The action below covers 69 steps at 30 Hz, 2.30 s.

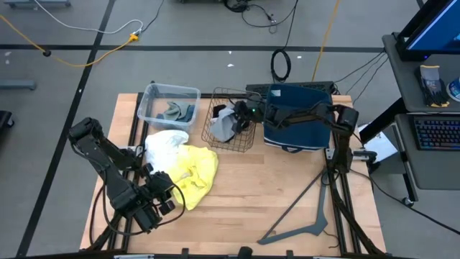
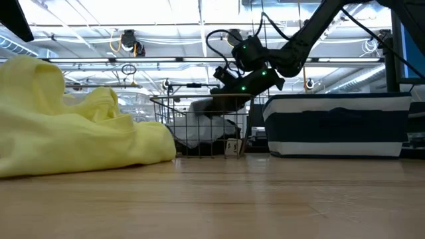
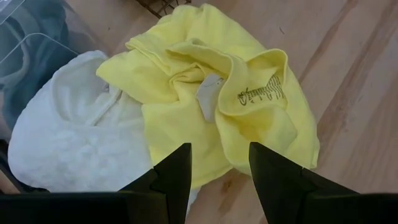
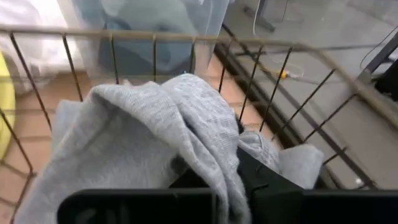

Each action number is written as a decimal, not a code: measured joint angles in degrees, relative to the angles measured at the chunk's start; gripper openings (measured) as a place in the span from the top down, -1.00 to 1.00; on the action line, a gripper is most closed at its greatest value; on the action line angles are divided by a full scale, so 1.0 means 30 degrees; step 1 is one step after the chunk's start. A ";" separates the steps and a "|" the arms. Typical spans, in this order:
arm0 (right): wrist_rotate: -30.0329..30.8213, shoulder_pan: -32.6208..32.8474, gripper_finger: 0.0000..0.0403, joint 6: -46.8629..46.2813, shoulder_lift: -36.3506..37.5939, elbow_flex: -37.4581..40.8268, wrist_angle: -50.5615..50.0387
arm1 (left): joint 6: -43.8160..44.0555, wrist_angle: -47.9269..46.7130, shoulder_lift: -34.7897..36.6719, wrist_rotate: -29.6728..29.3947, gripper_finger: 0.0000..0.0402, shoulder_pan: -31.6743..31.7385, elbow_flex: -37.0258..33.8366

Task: Pick & Place Cloths
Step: Put the gray boxer into the gold wire basket, then put the white shirt into the blue bin

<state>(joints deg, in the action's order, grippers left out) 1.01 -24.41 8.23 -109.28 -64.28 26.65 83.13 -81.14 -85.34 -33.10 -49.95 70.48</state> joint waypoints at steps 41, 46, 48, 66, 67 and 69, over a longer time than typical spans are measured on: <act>0.0231 0.1593 -0.15 0.2001 0.4525 -0.0081 -0.8571 | 0.0996 0.0626 0.0000 0.0015 0.20 0.0015 0.0000; 0.0295 0.2249 -0.14 0.2474 0.6317 -0.0069 -0.9357 | 0.2670 -0.0536 -0.0007 0.0011 0.20 0.0159 0.0000; 0.0281 0.2579 -0.13 0.2498 0.7069 -0.0069 -0.9742 | 0.3712 -0.1329 -0.0007 0.0007 0.20 0.0182 0.0000; 0.0263 0.4817 -0.12 0.3347 1.0037 -0.0069 -0.9763 | 0.2914 0.1158 -0.0015 0.5515 0.20 -0.1081 -0.4867; 0.0266 0.4815 -0.11 0.3343 1.0028 -0.0069 -0.9792 | 0.2967 0.1157 -0.0015 0.5494 0.20 -0.1264 -0.4867; 0.0287 0.4803 -0.11 0.3344 1.0035 -0.0069 -0.9783 | 0.3093 0.1189 -0.0015 0.5312 0.20 -0.1623 -0.4867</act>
<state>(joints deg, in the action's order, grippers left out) 1.87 -10.00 18.26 -79.18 -64.49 -2.70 92.41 -77.58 -85.38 -17.17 -54.82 55.88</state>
